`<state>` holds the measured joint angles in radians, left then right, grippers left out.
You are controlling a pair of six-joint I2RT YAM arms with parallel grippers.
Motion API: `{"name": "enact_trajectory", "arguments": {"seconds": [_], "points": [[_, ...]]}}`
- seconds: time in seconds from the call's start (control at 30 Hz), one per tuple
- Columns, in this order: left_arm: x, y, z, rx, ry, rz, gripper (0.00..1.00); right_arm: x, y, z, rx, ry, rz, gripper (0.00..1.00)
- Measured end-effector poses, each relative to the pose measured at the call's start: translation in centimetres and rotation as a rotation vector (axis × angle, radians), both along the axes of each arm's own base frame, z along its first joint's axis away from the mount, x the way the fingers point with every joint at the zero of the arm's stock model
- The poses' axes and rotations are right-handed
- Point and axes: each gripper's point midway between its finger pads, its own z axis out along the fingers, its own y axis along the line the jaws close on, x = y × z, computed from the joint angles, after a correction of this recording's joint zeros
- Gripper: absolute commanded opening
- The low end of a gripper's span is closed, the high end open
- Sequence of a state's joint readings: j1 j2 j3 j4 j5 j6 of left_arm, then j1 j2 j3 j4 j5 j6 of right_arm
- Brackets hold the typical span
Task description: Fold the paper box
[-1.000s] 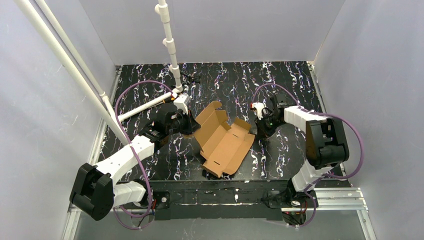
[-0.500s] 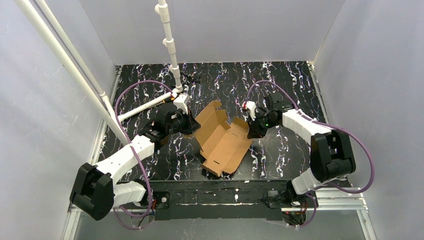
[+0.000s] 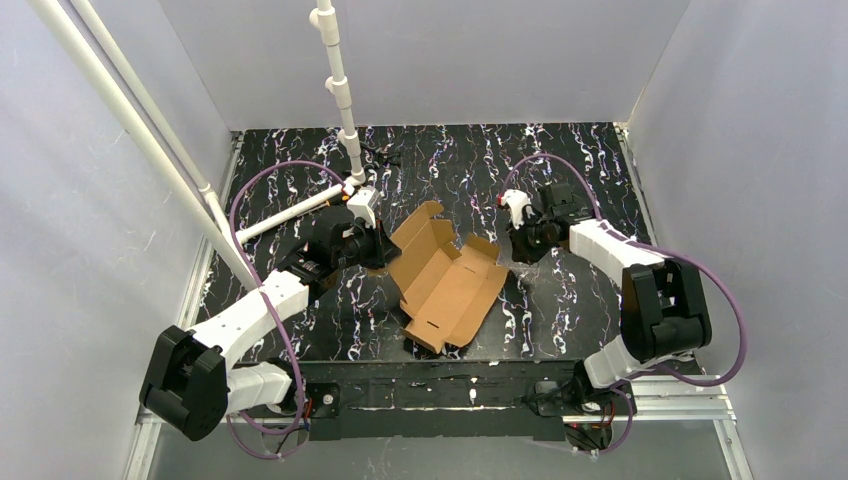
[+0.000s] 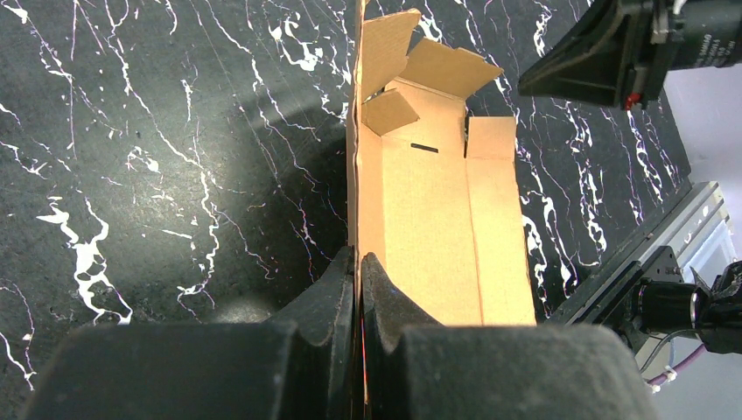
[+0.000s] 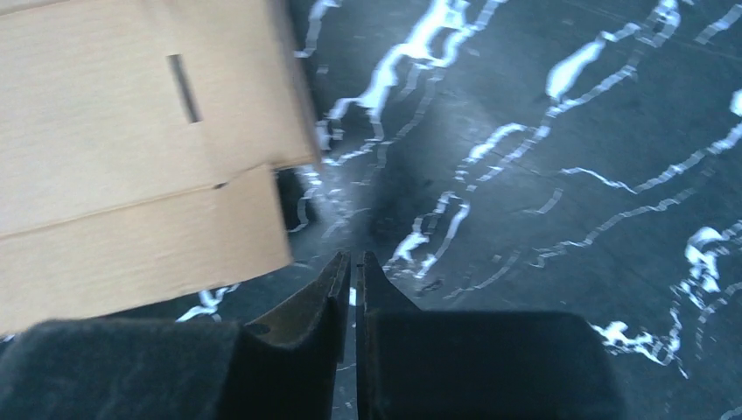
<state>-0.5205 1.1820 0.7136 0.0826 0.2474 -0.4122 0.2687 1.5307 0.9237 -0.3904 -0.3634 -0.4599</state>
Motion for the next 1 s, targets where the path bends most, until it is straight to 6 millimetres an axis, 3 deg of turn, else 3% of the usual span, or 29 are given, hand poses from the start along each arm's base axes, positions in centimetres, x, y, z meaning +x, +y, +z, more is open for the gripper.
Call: {"name": "enact_trajectory", "arguments": {"seconds": [0.13,0.27,0.67,1.0], "points": [[0.0,0.0,0.0,0.0,0.0,0.0,0.0,0.9,-1.2,-1.3,-0.045,0.015,-0.078,0.13],[0.0,0.0,0.0,-0.002,0.003,-0.002,0.0,-0.2,-0.3,-2.5,-0.007,0.091,-0.043,0.12],[0.0,-0.2,0.1,-0.006,0.004,-0.006,0.0,-3.4,3.8,0.7,0.193,0.096,0.196,0.11],[0.1,-0.3,0.4,-0.012,-0.006,-0.014,0.0,-7.0,5.1,-0.4,0.16,0.157,0.369,0.1]]}}
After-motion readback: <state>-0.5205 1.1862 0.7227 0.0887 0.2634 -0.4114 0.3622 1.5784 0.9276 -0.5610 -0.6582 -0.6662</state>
